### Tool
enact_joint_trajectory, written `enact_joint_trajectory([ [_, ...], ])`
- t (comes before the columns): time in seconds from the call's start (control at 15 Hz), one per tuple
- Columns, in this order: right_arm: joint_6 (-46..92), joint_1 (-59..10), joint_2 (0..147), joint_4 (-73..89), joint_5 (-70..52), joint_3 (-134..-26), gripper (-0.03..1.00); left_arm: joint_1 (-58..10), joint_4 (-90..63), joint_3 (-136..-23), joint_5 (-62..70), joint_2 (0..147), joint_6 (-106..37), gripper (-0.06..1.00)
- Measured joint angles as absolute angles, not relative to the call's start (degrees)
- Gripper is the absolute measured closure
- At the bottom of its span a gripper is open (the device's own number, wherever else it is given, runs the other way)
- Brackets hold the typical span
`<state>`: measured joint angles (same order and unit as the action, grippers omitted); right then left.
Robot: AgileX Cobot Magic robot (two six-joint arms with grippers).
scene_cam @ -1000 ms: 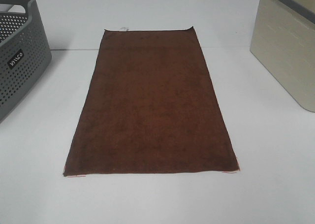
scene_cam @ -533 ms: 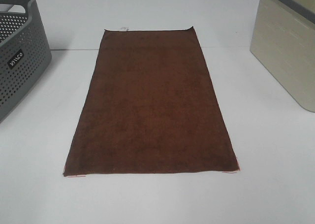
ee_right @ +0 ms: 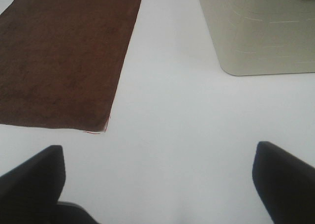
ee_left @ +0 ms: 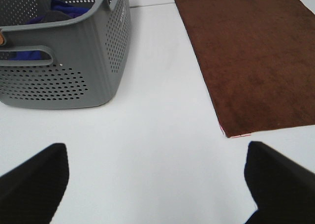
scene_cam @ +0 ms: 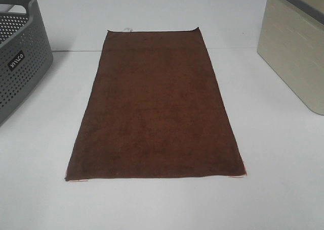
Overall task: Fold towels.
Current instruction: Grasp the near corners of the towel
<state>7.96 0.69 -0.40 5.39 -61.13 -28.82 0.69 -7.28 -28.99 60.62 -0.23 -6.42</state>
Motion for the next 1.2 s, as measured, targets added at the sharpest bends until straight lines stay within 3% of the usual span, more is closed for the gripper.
enact_joint_trajectory([
  [1.2, 8.0, 0.7, -0.4, 5.4, -61.1, -28.8, 0.00, 0.7, -7.3, -29.0, 60.6, -0.2, -6.4, 0.03],
])
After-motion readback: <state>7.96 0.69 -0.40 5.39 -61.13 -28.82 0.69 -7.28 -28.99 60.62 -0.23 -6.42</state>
